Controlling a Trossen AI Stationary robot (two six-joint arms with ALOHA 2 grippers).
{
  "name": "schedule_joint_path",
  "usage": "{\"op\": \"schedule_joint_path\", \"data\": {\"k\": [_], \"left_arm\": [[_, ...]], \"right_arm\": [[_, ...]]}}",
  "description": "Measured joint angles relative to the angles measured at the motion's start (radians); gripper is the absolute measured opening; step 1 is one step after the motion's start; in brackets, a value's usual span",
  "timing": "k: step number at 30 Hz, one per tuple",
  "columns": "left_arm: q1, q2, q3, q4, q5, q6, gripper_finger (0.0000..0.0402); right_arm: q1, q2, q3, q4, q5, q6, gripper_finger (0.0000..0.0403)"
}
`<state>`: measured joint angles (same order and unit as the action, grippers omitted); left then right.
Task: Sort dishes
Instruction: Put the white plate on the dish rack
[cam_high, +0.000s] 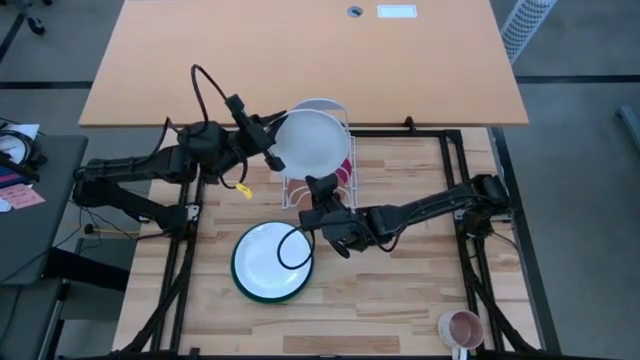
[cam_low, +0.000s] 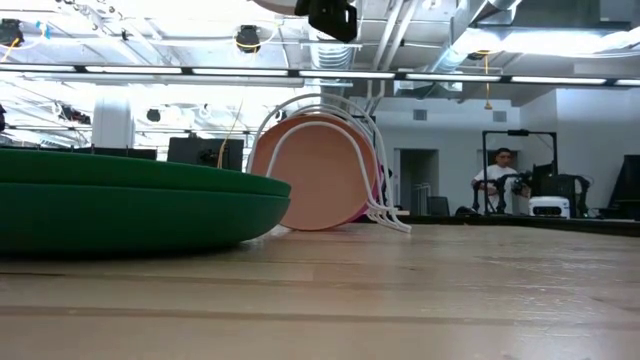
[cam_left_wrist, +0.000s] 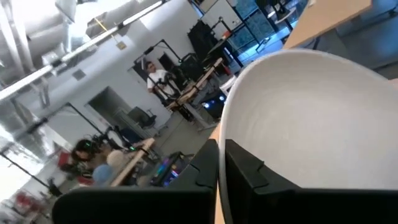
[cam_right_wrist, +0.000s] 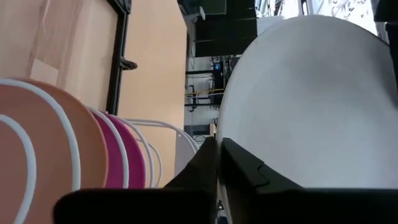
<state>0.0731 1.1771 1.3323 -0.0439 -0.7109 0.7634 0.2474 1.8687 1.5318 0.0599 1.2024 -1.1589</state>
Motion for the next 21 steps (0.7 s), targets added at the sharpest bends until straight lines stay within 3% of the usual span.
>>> {"op": "schedule_joint_path", "data": {"k": [12,16,21], "left_arm": [[0.002,0.002,0.212,0.014,-0.012,0.210,0.0001],[0.008,0.007,0.320,0.018,0.043,0.268,0.0001],[0.041,0.036,0.428,0.030,0.148,0.223,0.0000]], "right_arm": [[0.020,0.000,0.000,0.008,0.015,0.072,0.0092],[0.027,0.000,0.000,0.008,0.004,0.219,0.0093],[0.027,0.000,0.000,0.001,-0.087,0.404,0.0093]]}}
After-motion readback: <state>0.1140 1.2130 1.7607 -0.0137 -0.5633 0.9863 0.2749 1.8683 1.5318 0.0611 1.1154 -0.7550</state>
